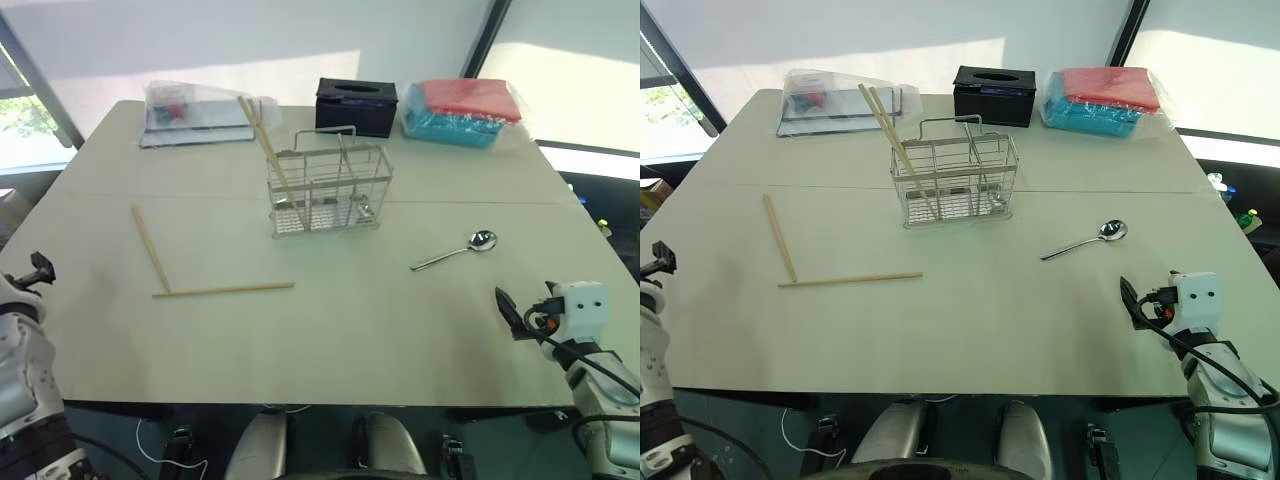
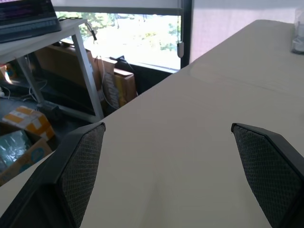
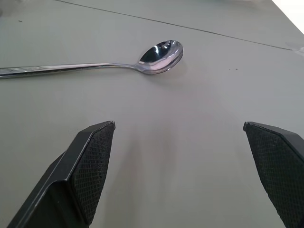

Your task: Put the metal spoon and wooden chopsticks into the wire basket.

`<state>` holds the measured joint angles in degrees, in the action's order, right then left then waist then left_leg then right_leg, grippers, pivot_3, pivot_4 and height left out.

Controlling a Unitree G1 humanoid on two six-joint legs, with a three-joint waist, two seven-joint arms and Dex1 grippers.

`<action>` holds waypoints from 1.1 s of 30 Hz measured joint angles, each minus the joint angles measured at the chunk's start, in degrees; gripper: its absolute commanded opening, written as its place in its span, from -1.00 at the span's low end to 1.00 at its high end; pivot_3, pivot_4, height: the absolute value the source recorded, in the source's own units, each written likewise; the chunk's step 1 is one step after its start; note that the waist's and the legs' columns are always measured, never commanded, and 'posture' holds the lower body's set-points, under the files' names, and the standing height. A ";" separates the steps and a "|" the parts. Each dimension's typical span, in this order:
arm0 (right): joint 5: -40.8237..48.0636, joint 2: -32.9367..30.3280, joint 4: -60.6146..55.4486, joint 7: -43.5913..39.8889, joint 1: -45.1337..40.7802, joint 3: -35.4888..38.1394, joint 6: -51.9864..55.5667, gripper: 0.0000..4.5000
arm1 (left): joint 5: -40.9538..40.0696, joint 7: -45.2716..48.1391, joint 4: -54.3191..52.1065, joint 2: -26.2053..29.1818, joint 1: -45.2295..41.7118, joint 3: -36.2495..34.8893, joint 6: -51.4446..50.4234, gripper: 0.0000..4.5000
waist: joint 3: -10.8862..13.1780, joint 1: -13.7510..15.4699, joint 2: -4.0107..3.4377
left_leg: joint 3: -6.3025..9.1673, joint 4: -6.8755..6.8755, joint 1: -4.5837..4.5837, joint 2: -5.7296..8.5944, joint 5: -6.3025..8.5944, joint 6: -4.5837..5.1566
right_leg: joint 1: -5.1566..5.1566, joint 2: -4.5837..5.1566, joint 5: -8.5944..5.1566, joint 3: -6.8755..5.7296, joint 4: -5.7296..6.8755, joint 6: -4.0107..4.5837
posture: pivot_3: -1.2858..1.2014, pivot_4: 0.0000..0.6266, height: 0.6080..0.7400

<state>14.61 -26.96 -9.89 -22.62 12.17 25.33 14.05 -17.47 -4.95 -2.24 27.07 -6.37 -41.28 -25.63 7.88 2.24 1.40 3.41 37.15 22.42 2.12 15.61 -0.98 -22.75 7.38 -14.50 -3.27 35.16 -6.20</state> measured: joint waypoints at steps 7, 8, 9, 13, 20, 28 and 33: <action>-0.05 0.00 0.00 0.58 -1.15 -0.95 0.00 1.00 | -0.09 1.72 0.01 0.39 -0.82 0.16 0.21 1.00 | 0.00 -0.02 0.00 | 0.00 0.00 0.00 0.00 0.00 0.01 | 0.00 0.00 0.00 0.00 0.01 0.00 | 0.03 -0.52 -0.10; -0.05 0.00 0.00 0.65 -1.18 -1.05 0.00 1.00 | 0.01 1.88 0.01 0.39 -0.82 0.20 0.22 1.00 | 0.00 -0.02 0.00 | 0.00 0.00 0.00 0.00 0.00 0.01 | 0.01 0.00 0.00 0.00 0.00 0.00 | 0.03 -0.52 -0.10; -0.05 0.00 0.00 0.72 -1.21 -1.18 0.00 1.00 | 0.10 2.13 0.01 0.39 -0.82 0.25 0.22 1.00 | 0.00 -0.02 0.00 | -0.01 0.00 0.00 0.01 -0.01 0.01 | 0.01 0.00 0.00 0.00 0.00 0.00 | 0.03 -0.52 -0.10; -0.04 0.00 0.00 0.76 -1.60 -1.32 0.01 1.00 | 0.45 2.62 0.01 0.40 -0.82 0.28 0.23 1.00 | 0.00 -0.02 0.00 | -0.01 0.00 0.00 0.01 0.00 0.01 | 0.01 0.00 0.00 0.00 0.00 0.00 | 0.03 -0.52 -0.10; -0.03 -0.93 0.00 0.68 -2.69 -1.32 0.01 1.00 | 0.56 3.43 0.03 1.14 -1.07 0.19 0.25 1.00 | 0.00 -0.02 0.00 | -0.01 0.00 0.00 0.02 -0.01 0.01 | 0.01 0.00 0.00 0.00 0.01 0.00 | 0.03 -0.52 -0.10; -0.37 -4.95 1.81 -1.15 -7.57 -1.40 -0.03 1.00 | -0.79 7.70 0.71 3.24 -2.40 1.16 0.50 1.00 | 0.01 -0.02 0.00 | -0.03 0.01 0.00 0.02 -0.01 0.01 | 0.03 -0.02 0.01 -0.01 0.01 0.00 | 0.03 -0.52 -0.10; -0.15 -12.44 2.94 -5.88 -13.17 -1.55 0.01 1.00 | -6.66 16.85 -1.01 8.65 -5.62 4.37 -4.38 1.00 | 0.08 0.02 -0.09 | -0.02 0.00 0.02 0.04 -0.01 0.02 | 0.05 -0.04 0.00 -0.05 -0.01 0.00 | 0.03 -0.52 -0.10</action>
<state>14.45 -39.41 -6.95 -28.50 -1.00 23.77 14.05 -24.13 11.90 -3.26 35.71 -11.99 -36.92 -30.02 7.96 2.26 1.31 3.39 37.15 22.44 2.17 15.59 -0.96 -22.70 7.34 -14.50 -3.32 35.14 -6.20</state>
